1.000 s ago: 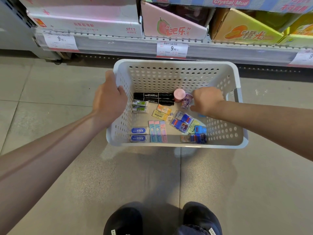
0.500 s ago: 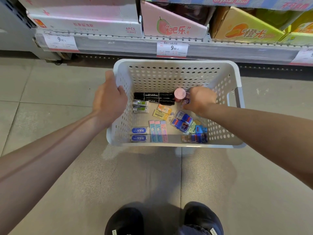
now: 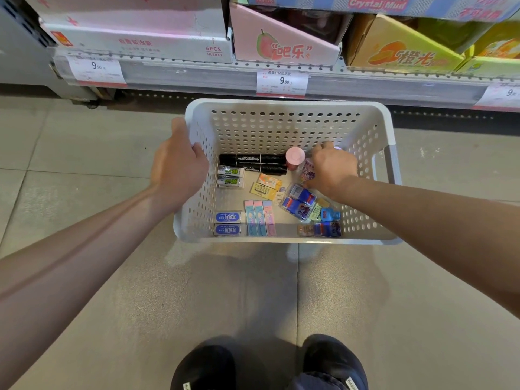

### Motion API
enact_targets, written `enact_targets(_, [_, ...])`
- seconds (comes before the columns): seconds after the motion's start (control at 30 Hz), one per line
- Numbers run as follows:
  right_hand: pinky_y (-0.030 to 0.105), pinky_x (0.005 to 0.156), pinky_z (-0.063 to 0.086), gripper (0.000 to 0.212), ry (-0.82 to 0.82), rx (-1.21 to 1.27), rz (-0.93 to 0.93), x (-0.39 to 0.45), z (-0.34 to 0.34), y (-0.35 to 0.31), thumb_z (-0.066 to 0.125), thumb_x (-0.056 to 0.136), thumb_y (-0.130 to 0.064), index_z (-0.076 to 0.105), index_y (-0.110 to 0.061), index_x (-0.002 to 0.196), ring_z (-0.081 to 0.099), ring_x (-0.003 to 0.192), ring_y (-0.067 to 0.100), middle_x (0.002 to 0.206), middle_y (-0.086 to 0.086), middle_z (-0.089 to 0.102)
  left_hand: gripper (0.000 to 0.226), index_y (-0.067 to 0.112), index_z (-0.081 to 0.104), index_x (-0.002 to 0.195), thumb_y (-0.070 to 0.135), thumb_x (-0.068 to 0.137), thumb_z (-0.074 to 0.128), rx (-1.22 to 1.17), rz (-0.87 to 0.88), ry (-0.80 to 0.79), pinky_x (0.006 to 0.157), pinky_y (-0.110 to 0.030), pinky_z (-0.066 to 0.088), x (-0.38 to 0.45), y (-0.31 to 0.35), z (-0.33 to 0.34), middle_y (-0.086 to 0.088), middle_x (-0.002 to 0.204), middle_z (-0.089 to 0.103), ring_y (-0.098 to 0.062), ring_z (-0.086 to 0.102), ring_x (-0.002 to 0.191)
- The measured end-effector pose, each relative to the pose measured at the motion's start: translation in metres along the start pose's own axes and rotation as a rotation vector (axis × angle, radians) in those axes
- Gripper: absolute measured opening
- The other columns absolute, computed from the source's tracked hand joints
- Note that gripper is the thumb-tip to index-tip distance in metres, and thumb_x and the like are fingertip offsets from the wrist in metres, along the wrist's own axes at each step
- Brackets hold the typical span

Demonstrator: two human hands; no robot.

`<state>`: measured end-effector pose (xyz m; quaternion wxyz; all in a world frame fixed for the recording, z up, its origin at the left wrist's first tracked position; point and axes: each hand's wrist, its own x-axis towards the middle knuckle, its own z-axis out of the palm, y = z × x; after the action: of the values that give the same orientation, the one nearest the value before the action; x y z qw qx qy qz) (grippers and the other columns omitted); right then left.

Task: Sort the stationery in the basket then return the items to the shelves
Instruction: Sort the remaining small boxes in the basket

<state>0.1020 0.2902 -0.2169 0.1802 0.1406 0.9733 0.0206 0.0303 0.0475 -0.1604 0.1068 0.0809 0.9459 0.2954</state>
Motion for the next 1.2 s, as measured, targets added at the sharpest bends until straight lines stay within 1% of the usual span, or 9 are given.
enact_targets(0.3, [0.030,0.062,0.036,0.060,0.009,0.049,0.005,-0.006,0.001,-0.002,0.056,0.084,-0.058,0.052,-0.007,0.116,0.059,0.097,0.028,0.116,0.010,0.053,0.016,0.008,0.033,0.113,0.012,0.099,0.038,-0.004,-0.003,0.012,0.045,-0.029,0.041,0.000,0.000,0.002,0.000,0.073,0.045,-0.017,0.050,0.057])
enact_targets(0.47, [0.031,0.064,0.038,0.050,0.013,0.106,0.012,-0.006,0.002,-0.006,0.058,0.087,-0.044,0.050,-0.006,0.118,0.059,0.097,0.030,0.118,0.012,0.053,0.020,0.004,0.033,0.117,0.011,0.099,0.038,-0.003,0.007,0.015,0.046,-0.032,0.044,0.000,0.000,0.002,0.001,0.072,0.045,-0.018,0.050,0.057])
enact_targets(0.57, [0.029,0.061,0.037,0.040,0.006,0.150,0.009,-0.007,0.002,-0.008,0.061,0.086,-0.039,0.053,-0.008,0.111,0.061,0.093,0.028,0.110,0.010,0.059,0.022,0.004,0.033,0.118,0.012,0.099,0.039,0.001,0.009,0.010,0.049,-0.036,0.048,0.000,0.000,0.002,0.001,0.073,0.046,-0.019,0.051,0.057])
enact_targets(0.67, [0.028,0.059,0.036,0.034,0.005,0.212,0.028,-0.009,0.002,-0.008,0.063,0.086,-0.033,0.054,-0.007,0.105,0.061,0.087,0.028,0.099,0.010,0.063,0.020,0.005,0.034,0.117,0.011,0.099,0.039,-0.007,0.007,0.011,0.046,-0.031,0.044,0.000,0.000,0.002,0.000,0.072,0.045,-0.018,0.050,0.056])
enact_targets(0.8, [0.027,0.055,0.035,0.031,-0.008,0.332,0.101,-0.008,0.003,-0.010,0.065,0.084,-0.026,0.051,-0.006,0.104,0.051,0.073,0.025,0.081,0.006,0.052,0.021,0.003,0.034,0.118,0.011,0.099,0.039,-0.011,0.001,0.015,0.044,-0.028,0.038,0.000,0.000,0.003,0.000,0.070,0.044,-0.017,0.048,0.054])
enact_targets(0.9, [0.026,0.051,0.035,0.032,-0.024,0.419,0.135,-0.006,0.007,-0.011,0.066,0.081,-0.021,0.048,-0.006,0.104,0.051,0.070,0.025,0.078,0.004,0.050,0.022,0.002,0.034,0.120,0.010,0.099,0.039,-0.009,0.000,0.016,0.043,-0.026,0.035,0.000,0.000,0.003,0.000,0.070,0.044,-0.016,0.047,0.053])
enact_targets(1.03, [0.024,0.048,0.032,0.032,-0.061,0.508,0.148,-0.004,0.007,-0.010,0.070,0.077,-0.020,0.046,-0.010,0.095,0.051,0.072,0.024,0.082,0.004,0.051,0.021,0.002,0.034,0.118,0.011,0.099,0.039,-0.008,0.005,0.009,0.046,-0.034,0.044,0.000,0.000,0.002,-0.001,0.070,0.045,-0.018,0.048,0.054])
enact_targets(1.13, [0.021,0.045,0.030,0.019,-0.117,0.501,0.113,0.000,0.003,-0.008,0.068,0.076,-0.019,0.055,-0.008,0.082,0.052,0.073,0.022,0.082,0.007,0.056,0.020,0.002,0.034,0.115,0.011,0.098,0.038,-0.002,0.006,0.012,0.051,-0.041,0.048,0.000,0.000,0.001,-0.003,0.068,0.044,-0.019,0.047,0.054])
enact_targets(1.2, [0.019,0.044,0.028,0.018,-0.126,0.476,0.097,0.002,-0.003,-0.005,0.068,0.075,-0.017,0.059,-0.003,0.083,0.053,0.075,0.023,0.082,0.008,0.056,0.019,0.003,0.034,0.115,0.012,0.098,0.038,0.001,0.002,0.012,0.053,-0.044,0.051,0.000,0.001,0.000,-0.002,0.069,0.044,-0.020,0.048,0.055])
